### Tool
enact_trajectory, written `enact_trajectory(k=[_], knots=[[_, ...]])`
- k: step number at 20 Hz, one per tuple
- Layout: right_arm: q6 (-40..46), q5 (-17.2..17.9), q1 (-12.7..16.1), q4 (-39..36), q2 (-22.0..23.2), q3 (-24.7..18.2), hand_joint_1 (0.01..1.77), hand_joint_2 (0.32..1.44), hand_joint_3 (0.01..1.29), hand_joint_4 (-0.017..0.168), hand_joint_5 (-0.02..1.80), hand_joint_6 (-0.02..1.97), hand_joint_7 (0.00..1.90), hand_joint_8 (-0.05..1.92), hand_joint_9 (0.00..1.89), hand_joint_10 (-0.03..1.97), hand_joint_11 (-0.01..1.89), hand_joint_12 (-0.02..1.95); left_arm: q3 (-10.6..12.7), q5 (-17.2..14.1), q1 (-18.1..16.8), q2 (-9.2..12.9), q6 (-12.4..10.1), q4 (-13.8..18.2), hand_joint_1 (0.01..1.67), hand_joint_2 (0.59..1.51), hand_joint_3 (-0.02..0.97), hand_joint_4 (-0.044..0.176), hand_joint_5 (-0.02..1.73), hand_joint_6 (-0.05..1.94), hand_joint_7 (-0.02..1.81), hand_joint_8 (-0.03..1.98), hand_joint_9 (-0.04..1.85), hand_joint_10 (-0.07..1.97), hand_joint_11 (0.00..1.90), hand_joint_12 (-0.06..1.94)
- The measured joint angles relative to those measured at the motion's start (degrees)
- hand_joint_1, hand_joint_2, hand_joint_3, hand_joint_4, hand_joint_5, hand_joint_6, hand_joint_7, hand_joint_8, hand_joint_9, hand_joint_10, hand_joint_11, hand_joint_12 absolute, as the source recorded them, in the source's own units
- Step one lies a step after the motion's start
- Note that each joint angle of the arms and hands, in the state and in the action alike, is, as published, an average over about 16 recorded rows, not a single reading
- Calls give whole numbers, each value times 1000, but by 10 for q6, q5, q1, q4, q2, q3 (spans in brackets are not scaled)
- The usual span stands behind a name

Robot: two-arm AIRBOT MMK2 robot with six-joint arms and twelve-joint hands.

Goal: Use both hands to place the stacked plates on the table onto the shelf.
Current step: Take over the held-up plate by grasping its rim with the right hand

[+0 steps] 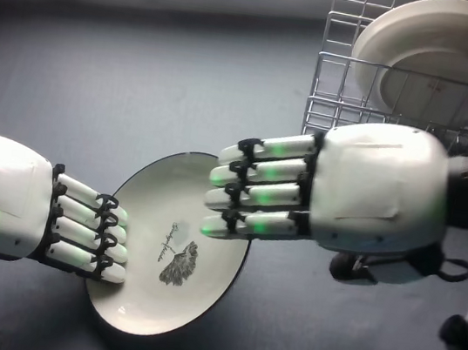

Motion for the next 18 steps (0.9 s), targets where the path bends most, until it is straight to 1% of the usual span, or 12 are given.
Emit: enact_trajectory(k=[8, 18], knots=[[-2, -35, -2, 3, -61, 17, 1149, 989, 15, 4, 127, 31, 94, 18, 65, 15, 20, 179, 1, -1, -1, 0, 0, 0, 13, 1090, -2, -8, 68, -28, 63, -17, 72, -12, 18, 89], [-11, -54, -12, 7, -116, 52, 1167, 986, 15, 4, 147, 30, 116, 18, 95, 15, 20, 289, 1, -1, -3, -1, 0, 1, 13, 1087, -2, -8, 68, -28, 63, -16, 72, -10, 18, 91]])
